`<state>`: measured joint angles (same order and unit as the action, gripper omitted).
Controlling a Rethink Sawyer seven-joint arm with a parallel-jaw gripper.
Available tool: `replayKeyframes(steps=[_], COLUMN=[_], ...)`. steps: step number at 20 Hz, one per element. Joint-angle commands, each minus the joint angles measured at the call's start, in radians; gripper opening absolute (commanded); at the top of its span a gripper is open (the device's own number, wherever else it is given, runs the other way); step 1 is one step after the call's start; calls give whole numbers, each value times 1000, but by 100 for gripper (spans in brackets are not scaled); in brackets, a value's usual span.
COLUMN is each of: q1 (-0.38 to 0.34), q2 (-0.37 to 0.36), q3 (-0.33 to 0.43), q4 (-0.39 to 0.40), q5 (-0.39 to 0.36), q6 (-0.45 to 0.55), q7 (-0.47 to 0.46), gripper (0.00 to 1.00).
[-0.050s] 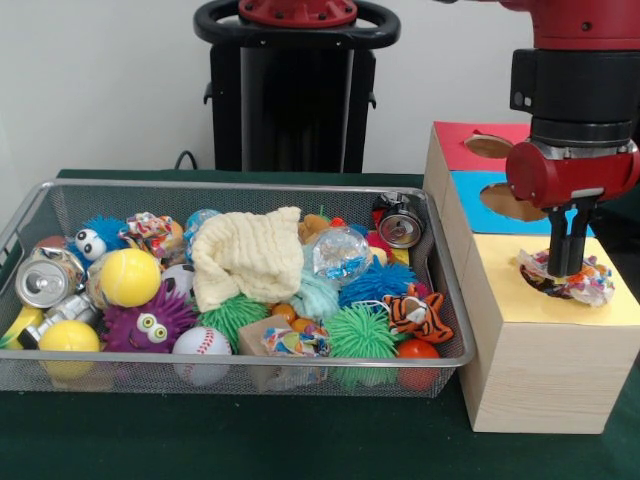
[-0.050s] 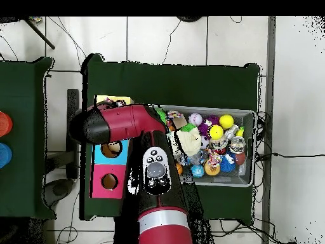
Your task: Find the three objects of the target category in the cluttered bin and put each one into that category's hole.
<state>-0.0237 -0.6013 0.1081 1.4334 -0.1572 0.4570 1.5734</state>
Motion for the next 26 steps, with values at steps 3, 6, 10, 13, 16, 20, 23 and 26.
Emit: replayKeyframes(steps=[3,6,10,13,16,20,23,26], q1=[-6,-1,3,5,4,1,0,-2], q2=[92,104,117,126,127,127,133,135], q3=[65,58,53,49,48,48,49,48], q4=[28,20,13,11,8,13,8,5], q5=[-39,-43,-48,-50,-52,-51,-51,-52], q6=[40,37,28,15,16,9,7,3], q7=[34,37,40,46,41,42,39,39], gripper=[0,0,0,0,0,0,0,0])
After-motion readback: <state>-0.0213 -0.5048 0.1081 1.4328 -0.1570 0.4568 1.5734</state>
